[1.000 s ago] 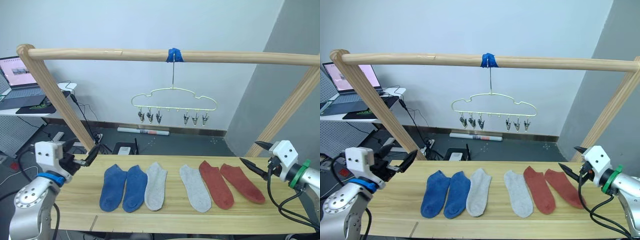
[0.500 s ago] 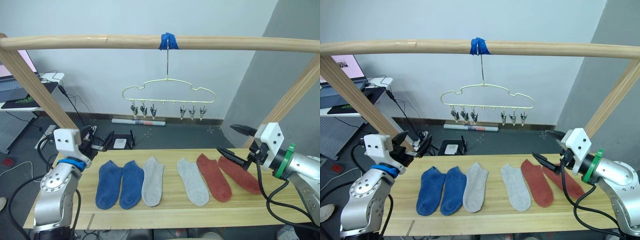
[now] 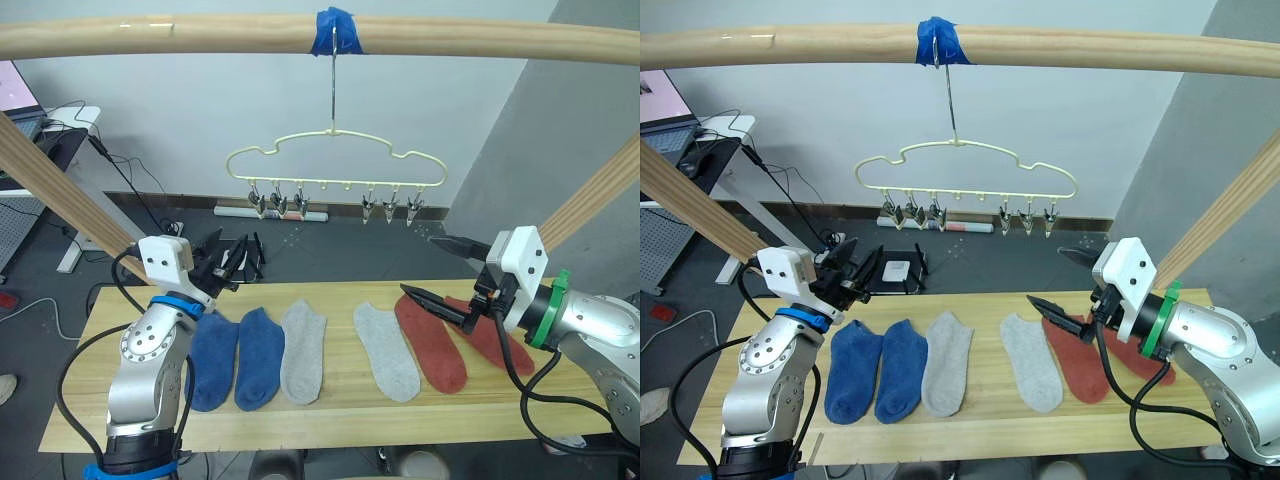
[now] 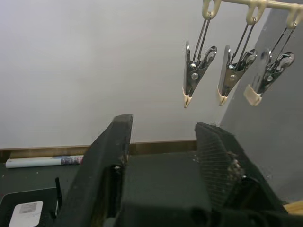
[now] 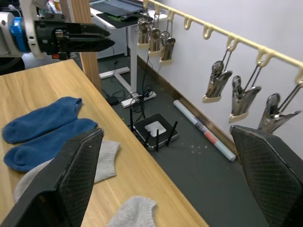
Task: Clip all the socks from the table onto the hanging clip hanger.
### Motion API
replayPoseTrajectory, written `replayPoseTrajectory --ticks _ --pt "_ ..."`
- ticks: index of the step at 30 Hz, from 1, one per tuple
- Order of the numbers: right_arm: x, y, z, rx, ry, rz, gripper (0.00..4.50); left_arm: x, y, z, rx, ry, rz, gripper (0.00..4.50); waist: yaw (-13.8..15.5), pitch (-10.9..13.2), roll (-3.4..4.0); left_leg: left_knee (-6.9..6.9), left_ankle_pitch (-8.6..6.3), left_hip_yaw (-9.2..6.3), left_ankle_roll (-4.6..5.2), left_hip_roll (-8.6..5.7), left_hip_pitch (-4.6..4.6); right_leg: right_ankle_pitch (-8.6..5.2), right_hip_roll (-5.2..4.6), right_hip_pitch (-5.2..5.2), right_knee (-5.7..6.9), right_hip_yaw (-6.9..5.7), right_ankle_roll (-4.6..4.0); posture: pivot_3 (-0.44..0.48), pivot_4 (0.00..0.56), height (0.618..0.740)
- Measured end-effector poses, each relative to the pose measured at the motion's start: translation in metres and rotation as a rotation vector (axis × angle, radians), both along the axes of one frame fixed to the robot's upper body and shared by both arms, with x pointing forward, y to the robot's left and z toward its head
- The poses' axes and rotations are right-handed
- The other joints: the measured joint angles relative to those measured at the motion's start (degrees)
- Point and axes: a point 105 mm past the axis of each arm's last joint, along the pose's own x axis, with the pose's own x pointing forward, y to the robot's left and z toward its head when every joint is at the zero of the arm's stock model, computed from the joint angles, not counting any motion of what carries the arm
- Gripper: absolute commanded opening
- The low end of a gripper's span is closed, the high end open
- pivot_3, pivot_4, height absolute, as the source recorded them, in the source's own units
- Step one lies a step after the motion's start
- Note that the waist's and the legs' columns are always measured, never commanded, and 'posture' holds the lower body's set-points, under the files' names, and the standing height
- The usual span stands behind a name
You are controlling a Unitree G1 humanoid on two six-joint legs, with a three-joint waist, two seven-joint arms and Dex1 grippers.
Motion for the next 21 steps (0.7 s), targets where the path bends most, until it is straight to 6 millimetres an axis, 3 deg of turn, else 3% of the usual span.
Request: replayPoseTrajectory --ticks 9,15,21 --pt "-0.006 0.017 0.019 0.01 -0.042 0.064 4.5 0.012 -0.011 0.016 -0.027 -0.052 -0.021 2.44 -1.4 1.1 -0.19 0.03 0.0 0.07 0.0 -0.04 -0.02 0.08 0.0 -0.01 -0.04 -0.02 0.14 -0.328 0.3 0.74" --pt "-0.006 0.023 0.024 0.02 -0.025 0.077 4.5 0.019 -0.012 0.012 -0.037 -0.035 -0.029 2.44 -1.6 1.5 -0.34 0.03 0.0 0.11 0.0 -0.03 -0.18 0.08 -0.01 -0.19 -0.03 0.01 0.14 -0.326 0.3 0.74" --pt "-0.007 0.027 0.025 0.015 -0.026 0.088 4.5 0.026 -0.014 0.023 -0.044 -0.075 -0.032 2.44 -1.6 1.7 -0.39 0.03 0.0 0.13 0.0 -0.03 -0.36 0.08 -0.05 -0.35 -0.04 0.01 0.14 -0.327 0.295 0.74"
